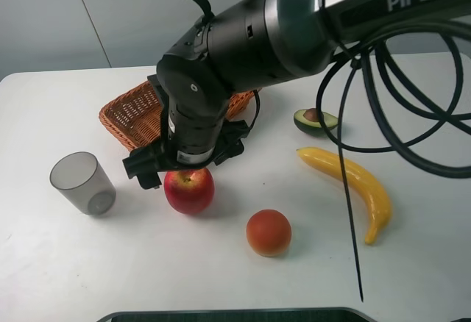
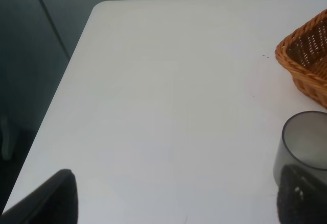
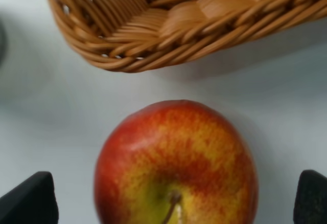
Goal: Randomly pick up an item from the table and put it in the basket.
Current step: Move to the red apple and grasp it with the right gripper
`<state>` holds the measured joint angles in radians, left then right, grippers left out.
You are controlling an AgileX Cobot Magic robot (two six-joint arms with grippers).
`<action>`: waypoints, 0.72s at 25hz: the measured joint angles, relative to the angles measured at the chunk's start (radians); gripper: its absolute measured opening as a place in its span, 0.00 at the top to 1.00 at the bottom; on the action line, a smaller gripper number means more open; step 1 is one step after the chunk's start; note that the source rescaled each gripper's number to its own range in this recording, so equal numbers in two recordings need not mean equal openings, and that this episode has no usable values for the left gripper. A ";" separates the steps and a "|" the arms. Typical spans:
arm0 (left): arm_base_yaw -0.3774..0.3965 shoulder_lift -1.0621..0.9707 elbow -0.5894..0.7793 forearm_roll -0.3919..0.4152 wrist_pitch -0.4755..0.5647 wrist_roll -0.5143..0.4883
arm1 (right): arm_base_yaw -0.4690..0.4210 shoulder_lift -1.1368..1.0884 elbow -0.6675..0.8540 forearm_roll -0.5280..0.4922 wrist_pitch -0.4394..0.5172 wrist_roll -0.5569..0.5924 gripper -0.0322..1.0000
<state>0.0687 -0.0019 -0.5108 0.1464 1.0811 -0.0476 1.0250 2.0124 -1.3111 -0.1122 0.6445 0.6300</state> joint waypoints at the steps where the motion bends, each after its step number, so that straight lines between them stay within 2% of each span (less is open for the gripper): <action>1: 0.000 0.000 0.000 0.000 0.000 0.000 | 0.000 0.004 0.000 -0.004 0.000 0.002 0.00; 18: 0.000 0.000 0.000 0.000 0.000 0.000 | 0.000 0.084 -0.010 -0.026 -0.017 0.011 0.00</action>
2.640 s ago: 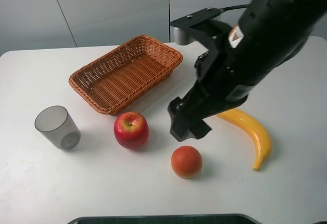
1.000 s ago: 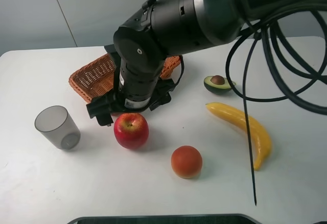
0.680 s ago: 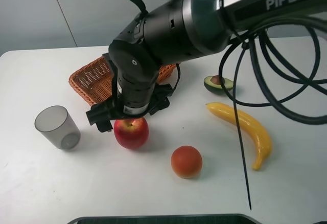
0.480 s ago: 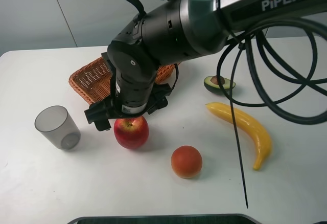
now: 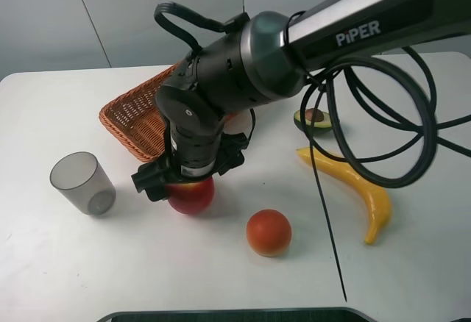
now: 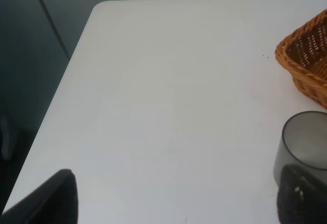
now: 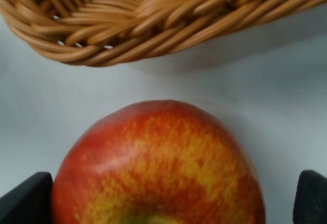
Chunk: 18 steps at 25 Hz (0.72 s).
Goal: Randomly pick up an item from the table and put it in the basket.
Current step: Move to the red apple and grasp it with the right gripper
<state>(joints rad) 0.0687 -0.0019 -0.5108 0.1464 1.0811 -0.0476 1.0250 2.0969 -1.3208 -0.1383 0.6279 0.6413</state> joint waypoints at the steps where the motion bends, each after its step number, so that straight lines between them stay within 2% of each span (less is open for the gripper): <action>1: 0.000 0.000 0.000 0.000 0.000 0.000 | 0.000 0.004 0.000 0.000 -0.002 0.000 0.00; 6: 0.000 0.000 0.000 0.000 0.000 0.000 | 0.000 0.019 0.000 0.000 -0.010 0.002 0.00; 7: 0.000 0.000 0.000 0.000 0.000 0.000 | 0.000 0.021 0.000 0.000 -0.013 0.002 0.14; 9: 0.000 0.000 0.000 0.000 0.000 0.000 | 0.000 0.020 0.000 0.000 -0.015 0.002 0.97; 10: 0.000 0.000 0.000 0.000 0.000 0.000 | 0.000 0.020 0.000 0.000 -0.015 0.002 0.89; 18: 0.000 0.000 0.000 0.000 0.000 0.000 | 0.000 0.020 0.000 -0.001 -0.015 0.002 0.89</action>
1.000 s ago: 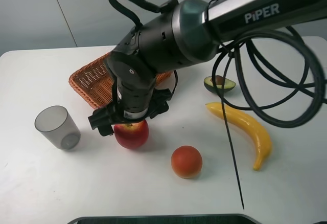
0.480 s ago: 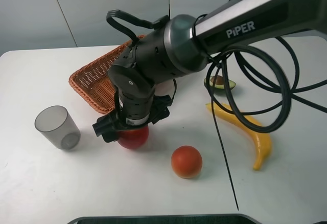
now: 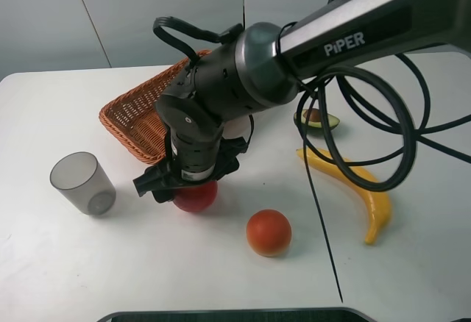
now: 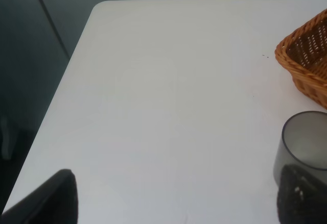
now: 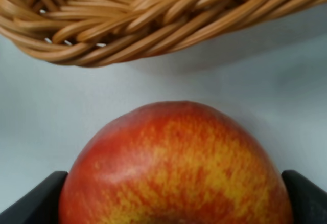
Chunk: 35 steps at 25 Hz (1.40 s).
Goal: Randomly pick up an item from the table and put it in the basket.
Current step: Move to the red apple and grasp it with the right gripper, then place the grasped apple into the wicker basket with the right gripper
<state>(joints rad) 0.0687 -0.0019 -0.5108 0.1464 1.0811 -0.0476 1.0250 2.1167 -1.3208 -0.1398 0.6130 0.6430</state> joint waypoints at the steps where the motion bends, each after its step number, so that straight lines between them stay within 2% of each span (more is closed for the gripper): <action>1: 0.000 0.000 0.000 0.000 0.000 0.000 | 0.000 0.000 0.000 0.000 0.000 0.000 0.89; 17: 0.000 0.000 0.000 0.000 0.000 0.002 | 0.000 0.000 0.000 0.000 0.005 -0.010 0.89; 27: 0.000 0.000 0.000 0.000 0.000 0.002 | 0.000 -0.145 -0.006 0.056 0.144 -0.170 0.89; 32: 0.000 0.000 0.000 0.000 0.000 0.002 | 0.000 -0.222 -0.048 0.056 0.265 -0.248 0.89; 35: 0.000 0.000 0.000 0.000 0.000 0.002 | 0.000 -0.242 -0.101 0.031 0.300 -0.271 0.89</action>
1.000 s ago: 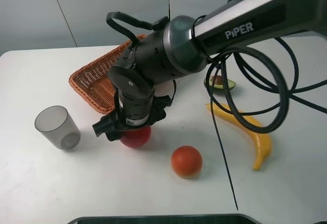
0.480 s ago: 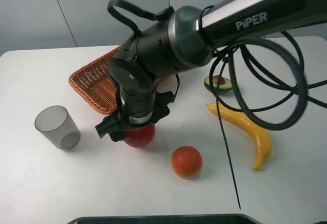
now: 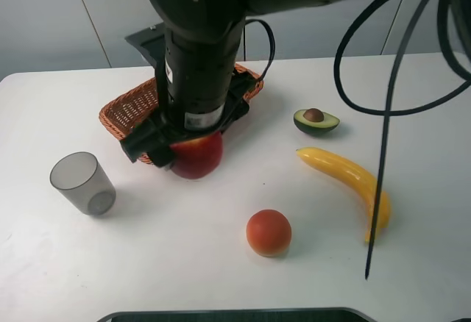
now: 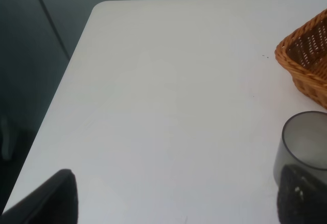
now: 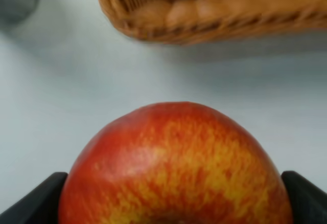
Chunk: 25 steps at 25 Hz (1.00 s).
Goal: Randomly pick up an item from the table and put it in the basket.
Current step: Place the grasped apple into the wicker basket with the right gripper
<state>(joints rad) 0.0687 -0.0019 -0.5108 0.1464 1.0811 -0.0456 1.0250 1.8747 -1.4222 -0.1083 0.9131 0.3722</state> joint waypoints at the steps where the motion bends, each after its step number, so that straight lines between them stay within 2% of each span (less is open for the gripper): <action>1: 0.000 0.000 0.000 0.000 0.000 0.000 | 0.000 -0.001 -0.017 -0.022 0.000 -0.002 0.89; 4: 0.000 0.000 0.000 0.000 0.000 0.000 | 0.000 -0.003 -0.056 -0.097 -0.035 -0.006 0.89; 9: 0.000 0.000 0.000 0.000 0.000 0.000 | -0.002 -0.003 -0.066 -0.206 -0.216 -0.008 0.89; 13: 0.000 0.000 0.000 0.000 0.000 0.000 | -0.043 0.014 -0.066 -0.231 -0.360 -0.008 0.89; 21: 0.000 0.000 0.000 0.000 0.000 0.000 | -0.167 0.117 -0.066 -0.330 -0.467 -0.008 0.89; 25: 0.000 0.000 0.000 0.000 0.000 0.000 | -0.195 0.167 -0.066 -0.381 -0.543 -0.008 0.89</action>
<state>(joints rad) 0.0687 -0.0019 -0.5108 0.1464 1.0811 -0.0456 0.8300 2.0417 -1.4887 -0.4894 0.3703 0.3640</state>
